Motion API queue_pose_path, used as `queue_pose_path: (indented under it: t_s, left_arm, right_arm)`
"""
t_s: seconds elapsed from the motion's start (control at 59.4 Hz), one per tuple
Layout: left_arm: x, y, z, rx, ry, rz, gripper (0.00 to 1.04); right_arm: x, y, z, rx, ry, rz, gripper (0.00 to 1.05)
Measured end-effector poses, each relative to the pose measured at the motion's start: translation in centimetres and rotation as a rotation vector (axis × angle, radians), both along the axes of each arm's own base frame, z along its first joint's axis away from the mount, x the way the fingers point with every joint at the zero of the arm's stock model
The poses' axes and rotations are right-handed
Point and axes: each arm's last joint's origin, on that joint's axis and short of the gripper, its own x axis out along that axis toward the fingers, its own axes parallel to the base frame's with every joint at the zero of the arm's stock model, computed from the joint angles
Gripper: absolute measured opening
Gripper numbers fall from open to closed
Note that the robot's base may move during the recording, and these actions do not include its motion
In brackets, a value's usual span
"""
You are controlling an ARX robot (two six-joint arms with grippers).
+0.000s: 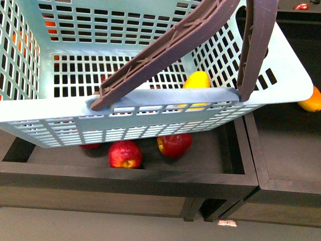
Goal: Pick mango and avocado into basket
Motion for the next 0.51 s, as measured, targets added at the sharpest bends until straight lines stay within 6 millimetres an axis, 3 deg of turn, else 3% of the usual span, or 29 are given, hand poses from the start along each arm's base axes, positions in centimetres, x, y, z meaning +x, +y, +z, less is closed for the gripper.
queue_pose_path:
  t_s: [0.219,0.505]
  left_arm:
    - [0.0,0.0,0.0,-0.001,0.001,-0.002,0.14]
    - [-0.31,-0.46,0.01,-0.013,0.01,-0.022,0.14]
  right_arm:
    - [0.0,0.0,0.0,0.001,0.0,0.0,0.97]
    - [-0.01,-0.04,0.03,0.0,-0.002,-0.005,0.96]
